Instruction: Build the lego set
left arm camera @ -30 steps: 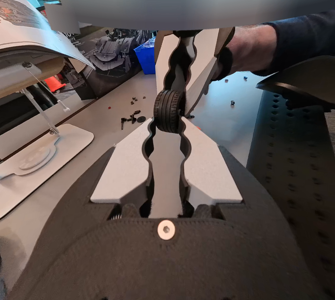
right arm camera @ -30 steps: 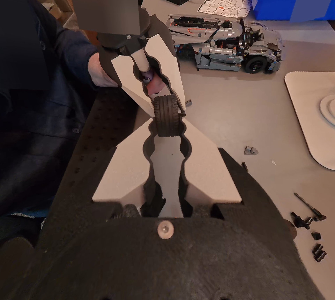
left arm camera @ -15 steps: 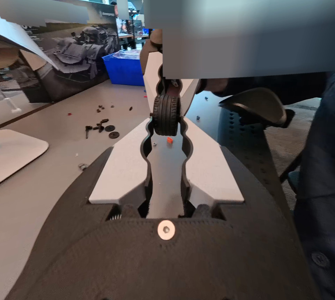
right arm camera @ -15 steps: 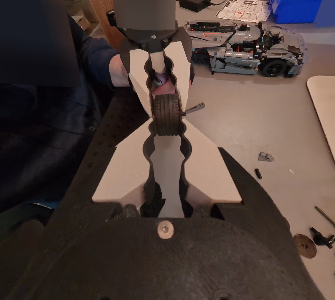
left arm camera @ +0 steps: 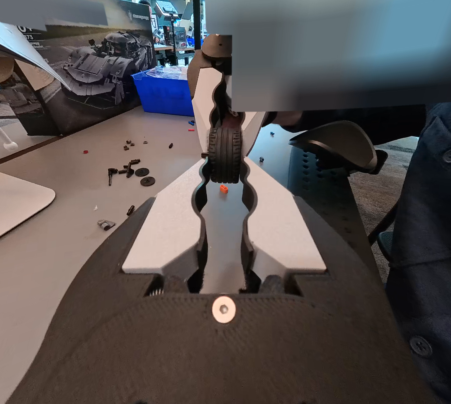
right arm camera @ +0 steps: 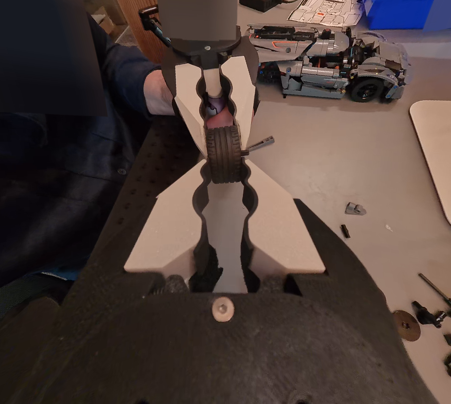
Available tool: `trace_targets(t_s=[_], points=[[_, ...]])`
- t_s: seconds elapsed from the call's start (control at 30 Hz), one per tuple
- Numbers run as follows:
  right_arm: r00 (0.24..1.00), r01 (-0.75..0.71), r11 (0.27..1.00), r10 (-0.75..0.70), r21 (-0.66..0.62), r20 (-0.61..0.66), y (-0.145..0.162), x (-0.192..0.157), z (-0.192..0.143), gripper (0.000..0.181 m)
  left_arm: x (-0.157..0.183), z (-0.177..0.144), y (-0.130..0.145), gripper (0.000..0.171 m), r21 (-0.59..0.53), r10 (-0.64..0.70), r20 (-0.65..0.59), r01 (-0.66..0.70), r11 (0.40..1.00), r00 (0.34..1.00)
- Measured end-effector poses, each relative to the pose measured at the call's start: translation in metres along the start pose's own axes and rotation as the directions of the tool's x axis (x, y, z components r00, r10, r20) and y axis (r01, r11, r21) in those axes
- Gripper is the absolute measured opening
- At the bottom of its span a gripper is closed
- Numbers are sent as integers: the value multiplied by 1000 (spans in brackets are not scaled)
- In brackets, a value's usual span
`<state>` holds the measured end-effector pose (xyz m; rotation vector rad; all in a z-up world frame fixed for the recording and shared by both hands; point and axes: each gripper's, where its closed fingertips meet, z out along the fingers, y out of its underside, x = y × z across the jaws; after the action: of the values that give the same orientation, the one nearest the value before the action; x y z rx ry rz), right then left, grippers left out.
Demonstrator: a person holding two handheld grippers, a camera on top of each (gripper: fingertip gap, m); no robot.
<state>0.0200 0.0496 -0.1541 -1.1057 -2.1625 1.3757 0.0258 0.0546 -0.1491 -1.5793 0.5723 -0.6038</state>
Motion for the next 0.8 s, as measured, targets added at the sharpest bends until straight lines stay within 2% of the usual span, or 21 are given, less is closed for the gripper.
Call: trace_targets(t_s=[0.43,0.57,0.8], points=[[999,11,997,-14,-74,-44,3,2,2,20,-1,-1,4,20,-29,28,27,-28,999,999],[1000,-25,998,26,-54,15,3,-3,3,25,2,1,4,21,-32,46,8,-46,998,999],[993,-81,997,81,0,91,0,-7,1,23,4,0,1,21,-11,22,-23,-22,1000,1000]])
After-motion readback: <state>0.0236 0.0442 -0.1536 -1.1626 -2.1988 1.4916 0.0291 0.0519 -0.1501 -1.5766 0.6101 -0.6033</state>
